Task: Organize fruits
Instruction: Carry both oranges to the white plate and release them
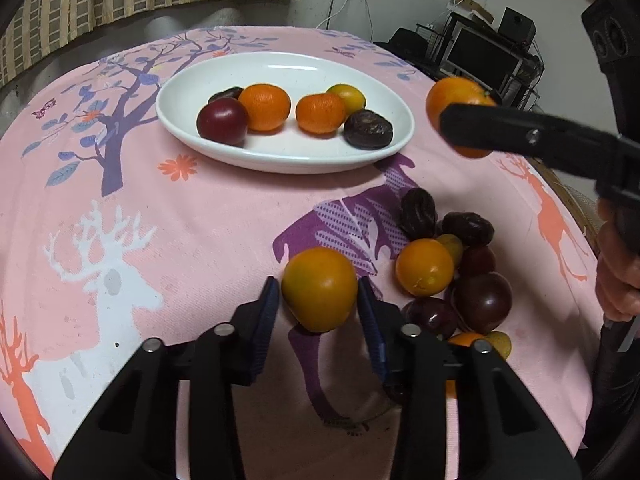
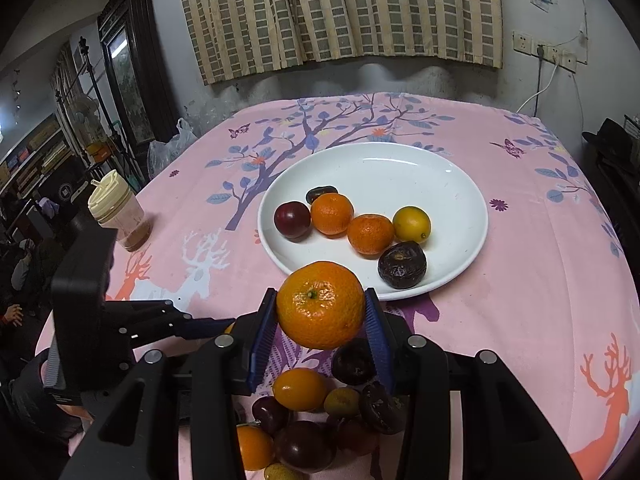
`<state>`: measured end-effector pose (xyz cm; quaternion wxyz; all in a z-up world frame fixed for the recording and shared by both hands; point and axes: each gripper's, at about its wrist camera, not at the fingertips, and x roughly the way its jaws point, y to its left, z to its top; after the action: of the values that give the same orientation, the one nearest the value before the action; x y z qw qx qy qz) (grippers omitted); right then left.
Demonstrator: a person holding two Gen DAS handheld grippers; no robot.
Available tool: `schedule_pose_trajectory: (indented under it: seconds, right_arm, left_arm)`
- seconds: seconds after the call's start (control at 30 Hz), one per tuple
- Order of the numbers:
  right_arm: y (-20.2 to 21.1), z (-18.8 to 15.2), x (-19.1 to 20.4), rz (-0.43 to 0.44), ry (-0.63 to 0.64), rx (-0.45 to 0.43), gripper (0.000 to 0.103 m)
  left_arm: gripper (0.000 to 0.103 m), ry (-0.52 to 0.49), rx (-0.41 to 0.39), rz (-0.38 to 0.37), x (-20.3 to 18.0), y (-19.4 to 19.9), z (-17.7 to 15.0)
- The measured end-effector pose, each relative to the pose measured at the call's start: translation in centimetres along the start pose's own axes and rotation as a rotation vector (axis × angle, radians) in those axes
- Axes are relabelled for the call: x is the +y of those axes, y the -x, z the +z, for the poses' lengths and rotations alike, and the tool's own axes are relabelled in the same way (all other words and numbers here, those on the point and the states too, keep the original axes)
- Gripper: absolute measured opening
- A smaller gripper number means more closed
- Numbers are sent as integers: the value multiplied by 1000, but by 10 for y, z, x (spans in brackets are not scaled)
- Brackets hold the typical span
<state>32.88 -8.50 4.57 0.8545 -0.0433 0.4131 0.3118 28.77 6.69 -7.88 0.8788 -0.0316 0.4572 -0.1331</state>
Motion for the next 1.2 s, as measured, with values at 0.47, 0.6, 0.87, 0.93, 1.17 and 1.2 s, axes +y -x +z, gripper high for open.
schedule_pose_trajectory:
  seconds: [0.47,0.6,0.87,0.93,1.17,1.2]
  right_arm:
    - [-12,46,-60,-58,-146,-156,43]
    - [-49,63,-83,-87,-172,-125,43]
    - [-88,65,-99,-87,-178,-56,46]
    - [-79,63,-96,-79,-176,-61,51]
    - [-10,32,-72,-28,-147,-137,62]
    - [0,19,-64,-26,-135,-136,62]
  left_arm:
    - [36,46,-190,19,31,31,116]
    - [36,77,-153,58,44,-15,162]
    - [60,134,-30,110,59,-70,181]
    - [75,148,-90,141,58,-52,176]
    - [93,100,-165,130,44,29,122]
    - [93,92,-173,125,43,38,109]
